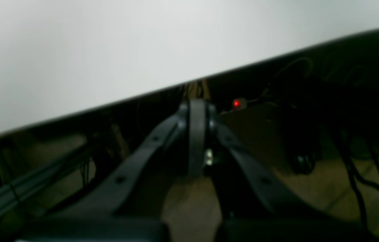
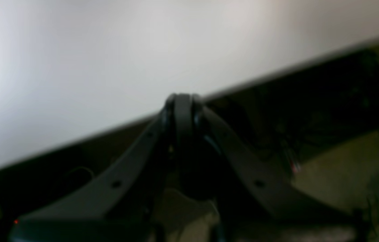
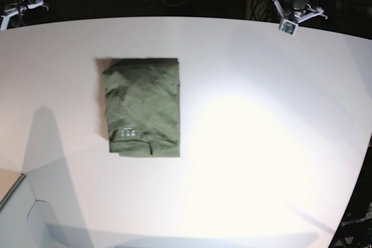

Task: Layout the t-shirt on the table in an organized manner, then fold the t-shirt properly

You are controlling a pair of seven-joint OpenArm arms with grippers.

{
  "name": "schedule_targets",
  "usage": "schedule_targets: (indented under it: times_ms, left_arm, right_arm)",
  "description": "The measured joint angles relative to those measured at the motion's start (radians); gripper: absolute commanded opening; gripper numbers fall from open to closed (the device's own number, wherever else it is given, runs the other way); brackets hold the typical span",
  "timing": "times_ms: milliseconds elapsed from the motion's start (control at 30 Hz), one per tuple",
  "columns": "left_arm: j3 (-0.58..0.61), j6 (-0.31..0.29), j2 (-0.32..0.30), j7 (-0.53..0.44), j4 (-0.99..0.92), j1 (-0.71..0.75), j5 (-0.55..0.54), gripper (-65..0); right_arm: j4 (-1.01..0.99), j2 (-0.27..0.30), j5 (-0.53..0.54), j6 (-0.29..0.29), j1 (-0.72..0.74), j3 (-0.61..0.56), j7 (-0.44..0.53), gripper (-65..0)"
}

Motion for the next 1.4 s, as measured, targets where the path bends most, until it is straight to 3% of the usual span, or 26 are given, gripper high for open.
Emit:
schedule_targets:
  times_ms: [133,267,333,467,667,833,933,1000,1033,1133,1200,1300,1333,1400]
  left_arm:
    - [0.002,0.001,-0.005,-0.011,-0.157,-0.006,-0.017,-65.0]
    - [0.006,0.002,-0.06,-0.004,-0.319,-0.002,-0.154,-65.0]
    - [0.007,0.003,-0.082,-0.014,-0.387,-0.013,-0.213,-65.0]
    - [0.011,0.008,-0.13,-0.026,-0.554,-0.063,-0.233,-65.0]
    - [0.021,0.011,-0.166,-0.295,-0.853,-0.127,-0.232,-65.0]
    - [0.055,0.019,-0.242,-0.46,-1.311,-0.309,-0.225,-65.0]
    - [0.091,0.018,-0.27,-0.618,-1.5,-0.38,-0.237,-65.0]
    - [0.106,0.019,-0.273,-0.678,-1.566,-0.401,-0.239,-65.0]
    - [0.118,0.035,-0.272,-0.68,-1.591,-0.41,-0.239,-65.0]
    - [0.159,0.241,-0.261,-0.673,-1.63,-0.435,-0.231,-65.0]
    - [0.193,0.297,-0.27,-0.681,-1.629,-0.447,-0.235,-65.0]
    - [0.217,0.318,-0.274,-0.679,-1.632,-0.475,-0.235,-65.0]
    - [0.217,0.354,-0.27,-0.675,-1.644,-0.49,-0.237,-65.0]
    - [0.217,0.491,-0.257,-0.625,-1.692,-0.532,-0.237,-65.0]
  right_arm:
    - [-0.059,0.0,0.029,0.003,-0.035,0.024,0.026,-65.0]
    - [-0.214,0.001,0.004,0.003,-0.055,0.043,0.042,-65.0]
    - [-0.313,0.015,0.008,0.004,-0.063,0.04,0.126,-65.0]
    - [-0.515,0.041,-0.057,0.003,-0.061,0.035,0.271,-65.0]
    - [-0.832,0.081,-0.201,-0.003,0.011,0.035,0.437,-65.0]
    - [-1.141,0.126,-0.312,-0.005,0.077,0.029,0.637,-65.0]
    - [-1.332,0.182,-0.313,-0.005,0.082,-0.071,0.76,-65.0]
    - [-1.44,0.201,-0.305,-0.084,0.089,-0.156,0.843,-65.0]
    - [-1.49,0.208,-0.309,-0.151,0.099,-0.202,0.866,-65.0]
    - [-1.589,0.222,-0.311,-0.31,0.116,-0.327,0.942,-65.0]
    - [-1.62,0.225,-0.306,-0.41,0.122,-0.391,0.959,-65.0]
    - [-1.664,0.222,-0.306,-0.535,0.14,-0.443,0.963,-65.0]
    - [-1.686,0.222,-0.306,-0.596,0.154,-0.46,0.946,-65.0]
    - [-1.731,0.219,-0.31,-0.731,0.188,-0.505,0.9,-65.0]
